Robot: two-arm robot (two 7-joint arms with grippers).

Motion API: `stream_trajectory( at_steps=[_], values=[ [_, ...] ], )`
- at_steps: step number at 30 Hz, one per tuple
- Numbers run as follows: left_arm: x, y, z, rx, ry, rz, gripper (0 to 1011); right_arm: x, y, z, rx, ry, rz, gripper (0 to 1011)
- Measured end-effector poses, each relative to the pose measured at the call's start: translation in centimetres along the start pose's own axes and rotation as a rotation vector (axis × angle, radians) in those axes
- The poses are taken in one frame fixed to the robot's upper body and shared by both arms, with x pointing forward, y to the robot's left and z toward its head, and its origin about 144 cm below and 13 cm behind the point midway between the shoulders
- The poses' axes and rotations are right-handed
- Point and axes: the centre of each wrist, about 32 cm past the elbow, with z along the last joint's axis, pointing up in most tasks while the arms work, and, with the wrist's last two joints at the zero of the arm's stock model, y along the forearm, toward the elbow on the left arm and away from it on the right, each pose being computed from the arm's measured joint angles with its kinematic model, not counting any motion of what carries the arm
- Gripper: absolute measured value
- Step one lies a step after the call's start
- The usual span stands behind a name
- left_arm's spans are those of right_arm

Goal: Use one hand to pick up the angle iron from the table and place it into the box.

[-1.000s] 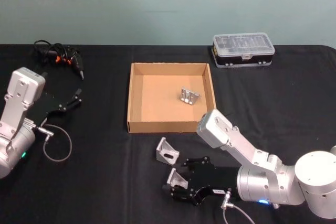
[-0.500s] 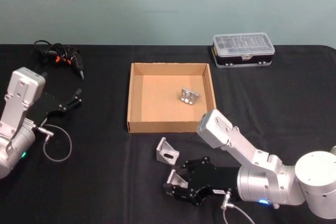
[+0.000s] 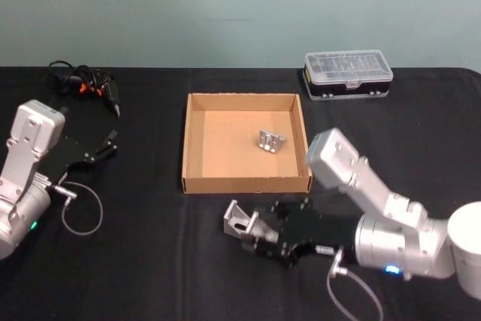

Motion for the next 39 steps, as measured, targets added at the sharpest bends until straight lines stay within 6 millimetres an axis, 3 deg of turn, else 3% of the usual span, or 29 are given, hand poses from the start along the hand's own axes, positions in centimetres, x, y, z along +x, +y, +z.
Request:
stream_trajectory(
  at_steps=[10,20,39],
  values=[
    [0.0,0.0,0.0,0.0,0.0,0.0,1011,4.5,-0.1,2.5,0.051,-0.015,-0.096,453],
    [0.0,0.0,0.0,0.0,0.0,0.0,1011,8.6,3.0,2.2,0.063,0.022,-0.14,453],
    [0.0,0.0,0.0,0.0,0.0,0.0,1011,11.1,8.8,1.7,0.022,0.063,-0.141,453]
  ],
)
